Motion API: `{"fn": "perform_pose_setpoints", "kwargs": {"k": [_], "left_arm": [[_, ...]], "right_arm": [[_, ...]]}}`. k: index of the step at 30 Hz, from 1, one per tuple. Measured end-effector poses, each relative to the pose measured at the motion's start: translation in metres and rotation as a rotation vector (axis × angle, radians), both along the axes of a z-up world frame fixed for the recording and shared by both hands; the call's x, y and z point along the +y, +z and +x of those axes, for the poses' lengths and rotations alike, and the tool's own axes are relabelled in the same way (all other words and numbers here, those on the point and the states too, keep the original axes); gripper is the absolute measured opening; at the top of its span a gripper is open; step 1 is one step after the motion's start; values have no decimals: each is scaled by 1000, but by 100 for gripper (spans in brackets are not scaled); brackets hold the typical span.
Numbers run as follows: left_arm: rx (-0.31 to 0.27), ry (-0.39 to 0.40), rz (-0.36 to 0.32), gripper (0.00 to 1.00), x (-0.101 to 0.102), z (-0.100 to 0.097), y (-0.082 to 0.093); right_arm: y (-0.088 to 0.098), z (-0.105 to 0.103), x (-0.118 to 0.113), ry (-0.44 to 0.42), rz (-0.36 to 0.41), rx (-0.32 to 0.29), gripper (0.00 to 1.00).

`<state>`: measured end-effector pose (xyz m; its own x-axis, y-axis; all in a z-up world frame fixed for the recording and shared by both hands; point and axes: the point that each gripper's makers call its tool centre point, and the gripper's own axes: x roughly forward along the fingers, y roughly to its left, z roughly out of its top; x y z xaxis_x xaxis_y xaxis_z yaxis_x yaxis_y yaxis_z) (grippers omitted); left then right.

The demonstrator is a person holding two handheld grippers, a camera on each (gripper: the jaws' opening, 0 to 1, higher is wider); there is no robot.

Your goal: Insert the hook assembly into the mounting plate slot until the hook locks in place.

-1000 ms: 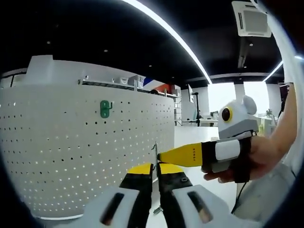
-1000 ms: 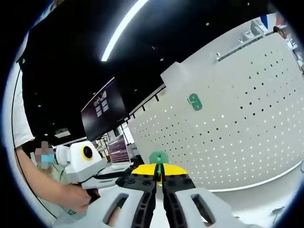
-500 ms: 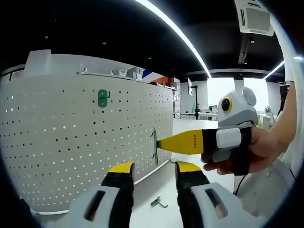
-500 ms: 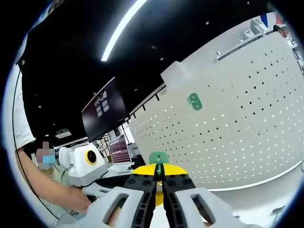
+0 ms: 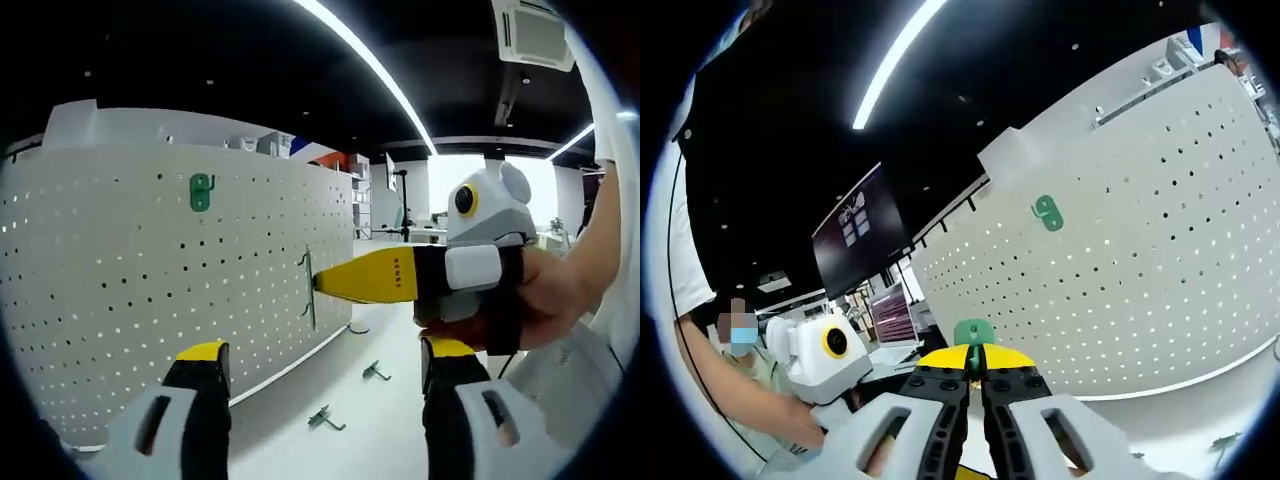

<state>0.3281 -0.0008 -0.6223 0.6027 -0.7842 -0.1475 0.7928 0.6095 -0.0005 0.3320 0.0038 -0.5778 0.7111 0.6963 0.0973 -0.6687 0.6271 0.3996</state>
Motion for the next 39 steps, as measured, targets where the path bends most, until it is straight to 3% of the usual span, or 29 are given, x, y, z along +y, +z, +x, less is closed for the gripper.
{"fn": "perform_pose_setpoints", "kwargs": {"k": [7, 15, 26, 33, 39], "left_arm": [[9, -1, 20, 79, 0, -1, -5], [43, 13, 59, 74, 7, -3, -19], [72, 41, 43, 73, 27, -14, -33], [84, 69, 43, 72, 38, -19, -40], [89, 85, 37, 71, 43, -22, -43]], "right_arm": [[2, 0, -1, -4, -20, -12, 1], [15, 8, -16, -47, -139, -82, 1], [25, 27, -45, -135, -322, -151, 1], [30, 41, -64, -207, -311, -126, 1], [35, 50, -72, -243, -339, -140, 1]]}}
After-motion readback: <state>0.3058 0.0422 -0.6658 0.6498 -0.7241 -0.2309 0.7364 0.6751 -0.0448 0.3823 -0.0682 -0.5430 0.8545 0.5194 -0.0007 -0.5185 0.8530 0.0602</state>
